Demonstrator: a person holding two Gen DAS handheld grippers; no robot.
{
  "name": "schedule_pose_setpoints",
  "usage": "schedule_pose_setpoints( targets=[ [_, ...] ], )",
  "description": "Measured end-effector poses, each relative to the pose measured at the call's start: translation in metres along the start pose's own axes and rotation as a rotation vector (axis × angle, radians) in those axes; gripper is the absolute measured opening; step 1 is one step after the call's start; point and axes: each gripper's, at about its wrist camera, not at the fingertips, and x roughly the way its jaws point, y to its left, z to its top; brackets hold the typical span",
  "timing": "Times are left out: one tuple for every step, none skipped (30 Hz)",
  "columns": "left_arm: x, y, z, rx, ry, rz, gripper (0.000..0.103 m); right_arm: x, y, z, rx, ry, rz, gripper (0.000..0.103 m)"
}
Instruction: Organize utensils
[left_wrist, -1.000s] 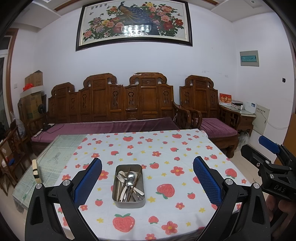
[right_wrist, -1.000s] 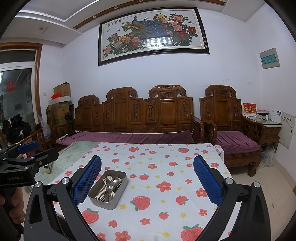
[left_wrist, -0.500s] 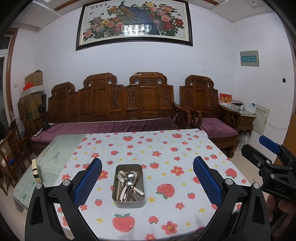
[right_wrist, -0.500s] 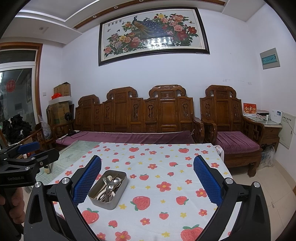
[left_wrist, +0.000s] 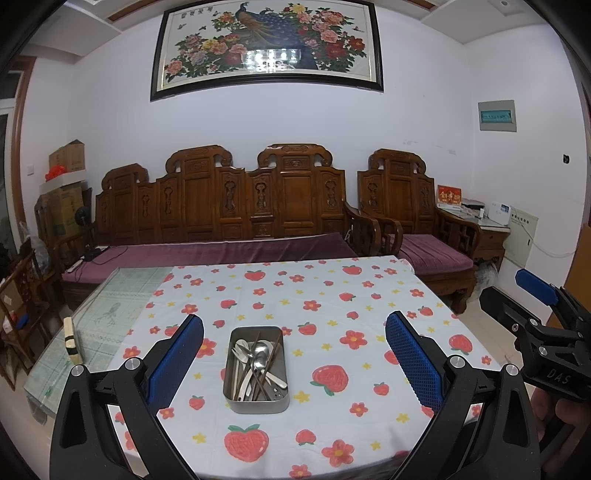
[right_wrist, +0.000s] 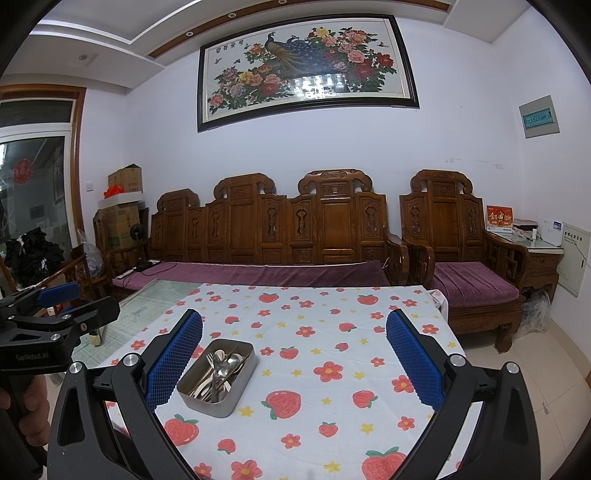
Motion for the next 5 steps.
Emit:
schedule_pose_setpoints(
  targets=[
    [-0.0004,-0.0008,-0.0003,-0.001,0.0,0.0,0.095,-0.0003,-0.0001,-0.0004,0.0,0.0,-0.002,0.1],
    [-0.0004,-0.0009,-0.0003,-0.001,0.0,-0.001,0.095,-0.0001,-0.0001,0.0,0.0,0.0,-0.001,0.1],
    [-0.0004,-0.0009,-0.0003,0.0,0.0,0.0,0.095,-0.0002,-0.0002,-0.0001,0.0,0.0,-0.001,0.1],
    [-0.0004,-0.0011,-0.0004,0.001,0.0,0.0,0.095,-0.0003,-0.0002,-0.0002,0.001,0.0,0.001,0.1],
    [-0.0004,-0.0008,-0.0003,0.001,-0.001,0.001,0.095,0.0001,-0.0002,0.0002,-0.001,0.0,0.001,0.1]
  ],
)
